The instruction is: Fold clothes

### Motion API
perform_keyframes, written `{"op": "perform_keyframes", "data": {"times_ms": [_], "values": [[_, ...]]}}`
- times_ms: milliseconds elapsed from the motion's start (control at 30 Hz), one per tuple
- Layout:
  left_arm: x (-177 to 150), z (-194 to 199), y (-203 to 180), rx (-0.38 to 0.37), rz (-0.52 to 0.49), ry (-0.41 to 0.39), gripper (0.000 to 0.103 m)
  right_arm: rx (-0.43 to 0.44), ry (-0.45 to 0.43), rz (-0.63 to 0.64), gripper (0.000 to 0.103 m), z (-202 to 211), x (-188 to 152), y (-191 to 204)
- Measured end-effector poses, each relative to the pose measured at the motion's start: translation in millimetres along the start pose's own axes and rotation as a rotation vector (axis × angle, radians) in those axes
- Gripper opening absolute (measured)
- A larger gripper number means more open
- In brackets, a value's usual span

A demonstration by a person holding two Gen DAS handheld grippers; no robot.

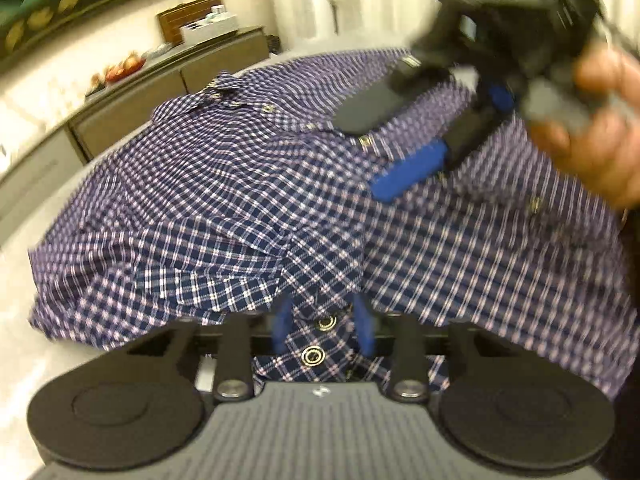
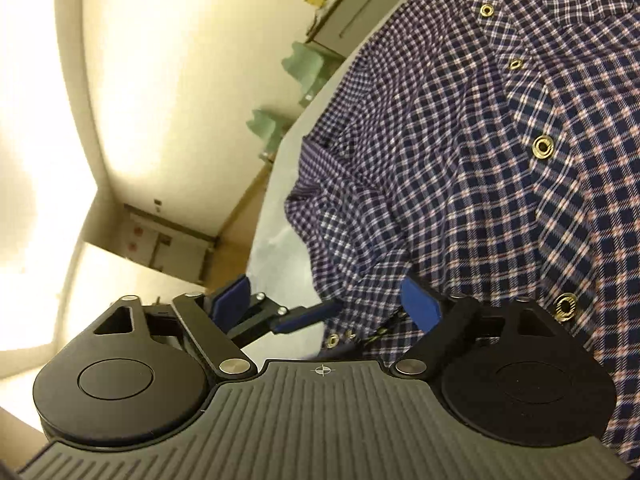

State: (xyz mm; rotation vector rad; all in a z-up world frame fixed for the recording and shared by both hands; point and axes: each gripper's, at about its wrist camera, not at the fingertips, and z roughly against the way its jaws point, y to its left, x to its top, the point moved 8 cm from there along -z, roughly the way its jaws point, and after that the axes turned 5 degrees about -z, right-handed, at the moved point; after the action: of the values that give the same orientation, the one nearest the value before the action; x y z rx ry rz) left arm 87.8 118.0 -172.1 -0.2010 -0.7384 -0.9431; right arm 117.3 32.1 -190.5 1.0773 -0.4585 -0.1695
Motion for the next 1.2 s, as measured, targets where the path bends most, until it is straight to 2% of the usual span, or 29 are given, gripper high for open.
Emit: {"op": "perform_keyframes", "data": {"times_ms": [100, 200, 267, 333, 467, 500, 567, 600, 633, 700, 733, 867, 967, 1033, 1067, 1200], "values": [[5, 8, 6, -0.006, 0.065, -0.044, 0.014, -0.008, -0.014, -0.009, 0.097, -5, -5, 10], [10, 10, 13, 0.025, 0.105, -0.064, 0.013, -0.1, -0.057, 0.0, 0.098, -11, -8, 10], [9, 9, 17, 0.035, 0.128, -0.068, 0.013, -0.114, -0.073, -0.033, 0.098, -16, -13, 11], [9, 10, 18, 0.045, 0.151, -0.074, 0.013, -0.076, -0.035, -0.086, 0.097, -25, -19, 9], [9, 18, 21, 0.056, 0.173, -0.089, 0.013, -0.077, -0.05, -0.139, 0.096, -42, -17, 11], [9, 20, 21, 0.057, 0.171, -0.091, 0.013, -0.08, -0.062, -0.148, 0.09, -48, -14, 10], [7, 24, 18, 0.056, 0.163, -0.094, 0.013, -0.091, -0.055, -0.192, 0.07, -63, -11, 7], [6, 27, 17, 0.054, 0.162, -0.095, 0.013, -0.093, -0.036, -0.201, 0.048, -69, -12, 7], [6, 32, 15, 0.057, 0.161, -0.1, 0.014, -0.096, -0.018, -0.209, 0.032, -76, -13, 7], [6, 43, 11, 0.078, 0.162, -0.126, 0.016, -0.131, -0.007, -0.128, 0.013, -78, -11, 15], [6, 51, 9, 0.094, 0.174, -0.147, 0.018, -0.149, -0.002, -0.086, 0.009, -80, -9, 19], [6, 78, -4, 0.149, 0.255, -0.229, 0.028, -0.18, -0.042, 0.209, 0.005, -56, 22, 75], [-2, 95, -19, 0.208, 0.348, -0.262, 0.033, -0.209, -0.134, 0.396, 0.003, -6, 70, 115], [-10, 103, -33, 0.261, 0.402, -0.256, 0.055, -0.267, -0.251, 0.467, 0.003, 48, 117, 128], [-14, 104, -40, 0.287, 0.421, -0.242, 0.06, -0.297, -0.303, 0.465, 0.003, 77, 140, 126], [-32, 105, -67, 0.383, 0.492, -0.163, 0.067, -0.43, -0.392, 0.454, 0.003, 138, 197, 87]]}}
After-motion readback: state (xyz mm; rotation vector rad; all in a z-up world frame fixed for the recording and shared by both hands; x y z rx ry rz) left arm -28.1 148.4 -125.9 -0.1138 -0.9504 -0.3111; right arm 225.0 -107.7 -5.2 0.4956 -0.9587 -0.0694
